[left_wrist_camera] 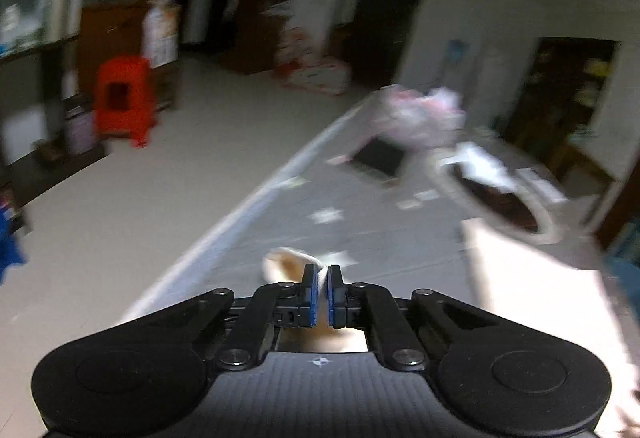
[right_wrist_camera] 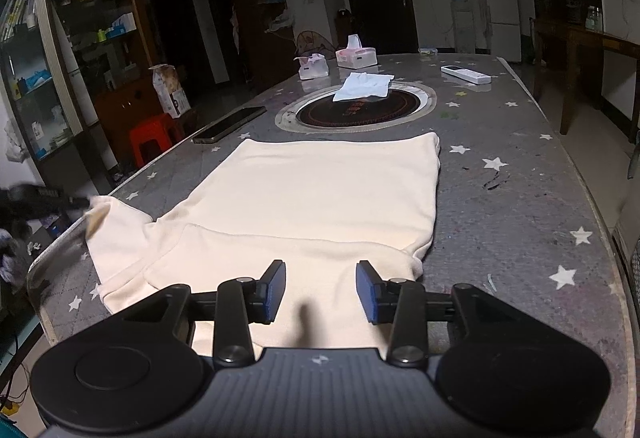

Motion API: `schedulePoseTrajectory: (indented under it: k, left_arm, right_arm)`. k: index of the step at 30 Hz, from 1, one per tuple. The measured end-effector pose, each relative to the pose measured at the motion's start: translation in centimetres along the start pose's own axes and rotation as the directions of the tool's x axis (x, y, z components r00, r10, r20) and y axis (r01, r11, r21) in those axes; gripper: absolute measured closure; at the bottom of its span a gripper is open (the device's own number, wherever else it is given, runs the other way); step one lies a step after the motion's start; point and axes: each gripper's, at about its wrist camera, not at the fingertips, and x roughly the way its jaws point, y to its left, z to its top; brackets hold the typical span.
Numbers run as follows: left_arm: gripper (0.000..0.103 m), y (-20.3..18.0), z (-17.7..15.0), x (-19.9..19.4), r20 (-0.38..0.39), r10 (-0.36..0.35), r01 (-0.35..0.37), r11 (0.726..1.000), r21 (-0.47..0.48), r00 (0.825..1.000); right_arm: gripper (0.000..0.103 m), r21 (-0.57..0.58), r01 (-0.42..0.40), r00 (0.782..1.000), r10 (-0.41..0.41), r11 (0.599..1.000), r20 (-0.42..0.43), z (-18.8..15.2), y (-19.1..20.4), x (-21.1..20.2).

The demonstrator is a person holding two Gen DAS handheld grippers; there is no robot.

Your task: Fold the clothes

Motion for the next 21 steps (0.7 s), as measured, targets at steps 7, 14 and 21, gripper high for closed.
schedulePoseTrajectory:
  k: [7,14,21]
  left_arm:
    - [0.098,-8.6,-0.3,-1.5,-0.037,-0.303,0.305,0.949,0.084,0.952]
    - [0.098,-17.1,-1.7,-2.2,-0.129,-0.556,0.571,0.809,0.142,0.821]
    - [0.097,-22.0,-4.7,-1.6,-0.256,-0.645,0.691,0.7,0.178,0.72]
  right_arm:
    - [0.064,0.027,-0.004,0.999,0.003,1.0,0.033,0.0,-0.6,-0.8]
    - [0.064,0.073,0.026,0.998,-0.03,0.997,0.055,-0.8,-2.3,-2.2]
    - [0.064,0.126,0.078,0.995,-0.086,0.989,0.055,-1.7,-4.5,-3.4]
